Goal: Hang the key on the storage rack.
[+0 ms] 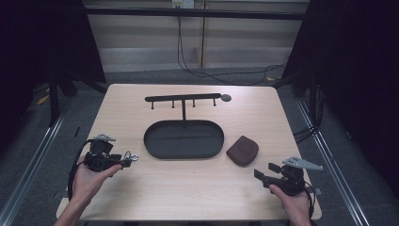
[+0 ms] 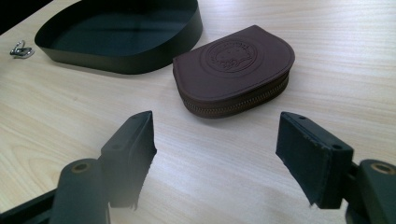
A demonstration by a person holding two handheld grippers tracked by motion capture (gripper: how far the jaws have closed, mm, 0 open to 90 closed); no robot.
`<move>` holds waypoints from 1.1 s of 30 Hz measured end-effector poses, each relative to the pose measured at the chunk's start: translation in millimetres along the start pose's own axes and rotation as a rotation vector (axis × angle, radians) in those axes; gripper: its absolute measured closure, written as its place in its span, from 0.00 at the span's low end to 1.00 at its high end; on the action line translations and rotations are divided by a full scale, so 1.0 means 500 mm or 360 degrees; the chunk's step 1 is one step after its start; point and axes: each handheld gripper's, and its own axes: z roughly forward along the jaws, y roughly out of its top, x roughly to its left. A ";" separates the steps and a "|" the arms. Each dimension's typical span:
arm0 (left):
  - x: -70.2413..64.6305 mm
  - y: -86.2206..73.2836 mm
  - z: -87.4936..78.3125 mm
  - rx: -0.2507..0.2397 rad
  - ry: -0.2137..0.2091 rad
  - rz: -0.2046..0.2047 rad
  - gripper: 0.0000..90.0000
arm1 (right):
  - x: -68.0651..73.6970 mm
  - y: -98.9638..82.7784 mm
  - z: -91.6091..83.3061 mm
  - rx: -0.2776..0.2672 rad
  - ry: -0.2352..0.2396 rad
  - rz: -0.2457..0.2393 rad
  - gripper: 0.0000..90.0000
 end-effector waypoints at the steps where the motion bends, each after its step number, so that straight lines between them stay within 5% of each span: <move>1: 0.000 0.002 0.003 0.0010 0.0016 0.0007 0.53 | 0.001 0.000 0.000 0.0005 0.0003 0.0002 0.31; 33: 0.059 0.095 0.080 0.0434 0.0114 -0.0042 0.51 | -0.003 -0.001 0.007 0.0036 0.0027 0.0015 0.32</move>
